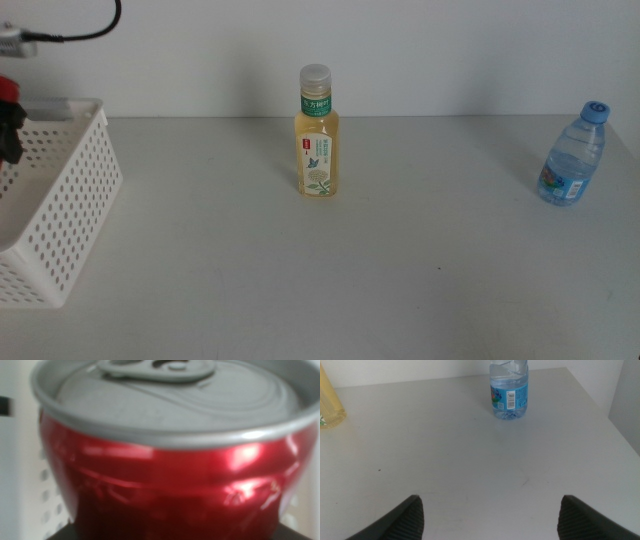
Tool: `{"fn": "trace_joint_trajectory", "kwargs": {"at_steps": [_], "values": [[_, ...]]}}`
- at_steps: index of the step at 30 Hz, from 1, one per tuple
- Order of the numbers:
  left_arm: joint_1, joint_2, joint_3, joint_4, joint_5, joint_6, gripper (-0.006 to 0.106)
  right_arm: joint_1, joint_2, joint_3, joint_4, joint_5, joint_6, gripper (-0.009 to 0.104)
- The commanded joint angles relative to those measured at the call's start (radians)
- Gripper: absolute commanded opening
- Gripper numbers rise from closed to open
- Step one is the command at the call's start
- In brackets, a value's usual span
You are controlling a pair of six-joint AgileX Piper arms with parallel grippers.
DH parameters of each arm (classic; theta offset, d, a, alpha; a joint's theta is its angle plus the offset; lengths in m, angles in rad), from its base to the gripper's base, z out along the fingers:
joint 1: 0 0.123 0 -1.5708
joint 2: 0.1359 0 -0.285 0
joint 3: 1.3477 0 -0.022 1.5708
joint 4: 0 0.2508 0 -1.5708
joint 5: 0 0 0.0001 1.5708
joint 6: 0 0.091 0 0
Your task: Use arms to grab the bottles and put them into the dustbin to the left of the table.
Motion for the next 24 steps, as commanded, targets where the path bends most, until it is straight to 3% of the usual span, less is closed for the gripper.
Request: {"fn": "trace_joint_trajectory", "kwargs": {"at_steps": [1,11,17,22,23,24], "values": [[0.002,0.002,-0.039,0.016,-0.041,-0.004,-0.001,-0.005,-0.021,-0.009,-0.005,-0.056,-0.010,0.094],[0.002,0.191,-0.039,0.070,-0.049,-0.076,-0.001,-0.005,-0.021,-0.009,-0.005,-0.056,-0.010,0.094],[0.001,0.237,-0.040,0.058,-0.056,-0.075,0.007,-0.005,-0.021,-0.009,-0.005,-0.056,-0.010,0.094],[0.000,0.242,-0.040,0.039,-0.056,-0.075,0.028,-0.005,-0.021,-0.009,-0.005,-0.056,-0.010,0.094],[-0.002,0.242,-0.040,0.039,-0.044,-0.075,0.050,-0.005,-0.021,-0.009,-0.005,-0.056,-0.010,0.094],[-0.002,0.242,-0.040,0.039,-0.040,-0.075,0.059,-0.005,-0.021,-0.009,-0.005,-0.056,-0.010,0.094]]}}
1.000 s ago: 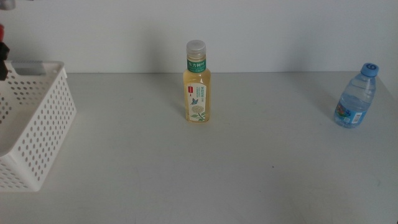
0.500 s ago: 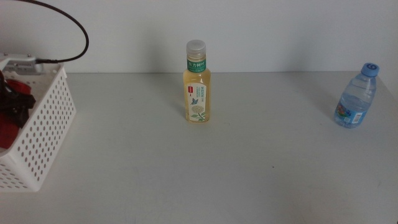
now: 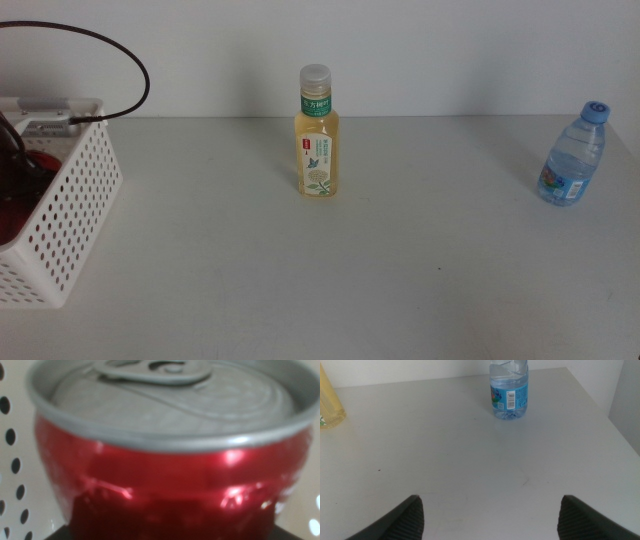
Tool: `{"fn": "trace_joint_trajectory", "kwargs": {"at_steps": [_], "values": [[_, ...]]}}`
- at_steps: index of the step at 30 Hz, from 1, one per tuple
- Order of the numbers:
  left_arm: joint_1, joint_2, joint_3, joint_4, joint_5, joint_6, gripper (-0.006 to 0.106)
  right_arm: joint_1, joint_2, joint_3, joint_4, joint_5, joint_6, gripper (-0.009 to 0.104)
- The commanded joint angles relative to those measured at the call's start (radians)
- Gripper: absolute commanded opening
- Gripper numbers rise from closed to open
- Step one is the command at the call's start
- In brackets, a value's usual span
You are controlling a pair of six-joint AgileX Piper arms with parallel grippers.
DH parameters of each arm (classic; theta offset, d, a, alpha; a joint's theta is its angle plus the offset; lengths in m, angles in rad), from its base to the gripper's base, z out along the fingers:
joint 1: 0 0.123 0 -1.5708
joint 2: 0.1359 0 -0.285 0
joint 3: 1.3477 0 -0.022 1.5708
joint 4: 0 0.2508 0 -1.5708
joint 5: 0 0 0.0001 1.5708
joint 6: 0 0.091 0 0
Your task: Use arms to grab the bottles and put them into the dustbin to the left of the table.
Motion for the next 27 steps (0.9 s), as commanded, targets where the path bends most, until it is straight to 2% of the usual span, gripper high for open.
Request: {"fn": "trace_joint_trajectory", "kwargs": {"at_steps": [1,4,5,15,18,20,27], "values": [[-0.002,-0.064,-0.034,0.000,0.017,-0.009,0.068,-0.005,-0.021,-0.009,-0.005,-0.056,-0.010,0.094],[-0.002,-0.064,-0.048,0.006,0.057,-0.009,0.090,-0.005,-0.021,-0.009,-0.005,-0.056,-0.010,0.094],[-0.002,-0.065,-0.057,0.007,0.075,-0.009,0.094,-0.005,-0.021,-0.009,-0.005,-0.056,-0.010,0.094],[-0.002,-0.203,-0.126,-0.015,0.231,-0.081,0.094,-0.005,-0.021,-0.009,-0.005,-0.056,-0.010,0.094],[-0.002,-0.320,-0.070,-0.098,0.221,-0.077,0.094,-0.005,-0.021,-0.009,-0.005,-0.056,-0.010,0.094],[-0.002,-0.413,-0.027,-0.118,0.185,-0.095,0.094,-0.005,-0.021,-0.009,-0.005,-0.056,-0.010,0.094],[-0.078,-0.738,0.151,-0.124,0.065,-0.088,0.094,-0.005,-0.021,-0.009,-0.005,-0.056,-0.010,0.094]]}}
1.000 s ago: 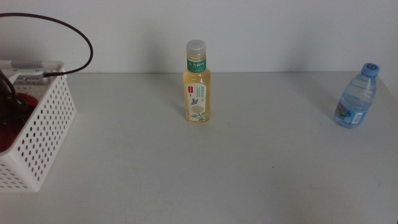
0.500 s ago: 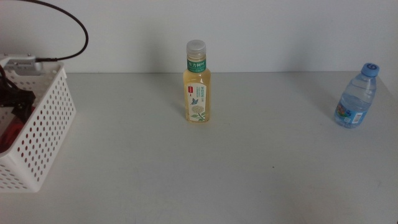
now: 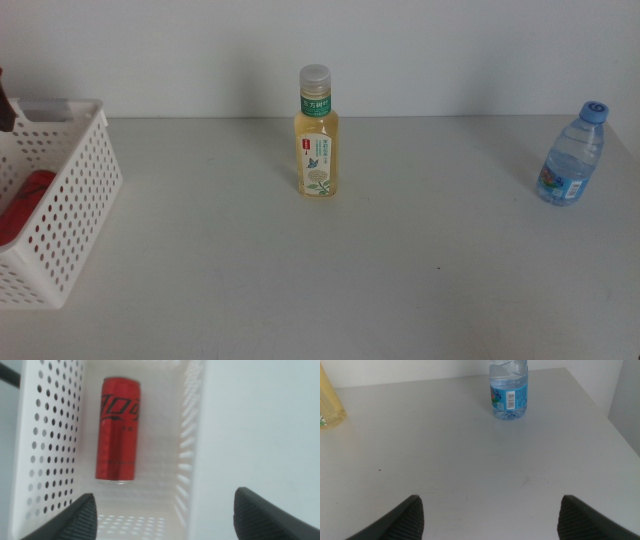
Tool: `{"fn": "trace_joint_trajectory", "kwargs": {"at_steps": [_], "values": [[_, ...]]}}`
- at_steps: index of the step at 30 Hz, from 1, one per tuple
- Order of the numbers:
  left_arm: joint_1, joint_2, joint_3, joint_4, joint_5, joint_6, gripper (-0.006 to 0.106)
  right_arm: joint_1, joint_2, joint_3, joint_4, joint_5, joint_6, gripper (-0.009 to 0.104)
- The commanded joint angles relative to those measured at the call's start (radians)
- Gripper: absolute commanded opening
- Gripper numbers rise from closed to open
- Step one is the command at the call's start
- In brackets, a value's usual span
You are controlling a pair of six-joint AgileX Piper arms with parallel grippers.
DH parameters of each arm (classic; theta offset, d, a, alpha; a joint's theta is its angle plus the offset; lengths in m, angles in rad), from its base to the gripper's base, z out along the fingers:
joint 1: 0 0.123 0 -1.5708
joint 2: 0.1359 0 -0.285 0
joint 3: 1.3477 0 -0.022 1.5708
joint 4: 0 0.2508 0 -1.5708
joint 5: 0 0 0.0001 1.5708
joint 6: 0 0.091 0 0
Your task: Use arms to grab the bottles and put them into the dustbin to the left of the table.
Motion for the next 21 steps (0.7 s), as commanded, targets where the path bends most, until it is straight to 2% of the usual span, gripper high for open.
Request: {"fn": "trace_joint_trajectory", "kwargs": {"at_steps": [1,7,14,21], "values": [[-0.040,-0.139,0.047,-0.022,-0.070,-0.014,0.094,-0.005,-0.021,-0.009,-0.005,-0.056,-0.010,0.094],[-0.195,-0.404,0.224,-0.014,-0.183,-0.015,0.094,-0.005,-0.021,-0.009,-0.008,-0.056,-0.010,0.094],[-0.419,-0.713,0.582,0.019,-0.413,-0.102,0.094,-0.005,-0.021,-0.009,-0.008,-0.056,-0.010,0.094],[-0.459,-0.901,0.742,0.022,-0.438,-0.142,0.094,-0.005,-0.021,-0.009,-0.008,-0.056,-0.010,0.094]]}}
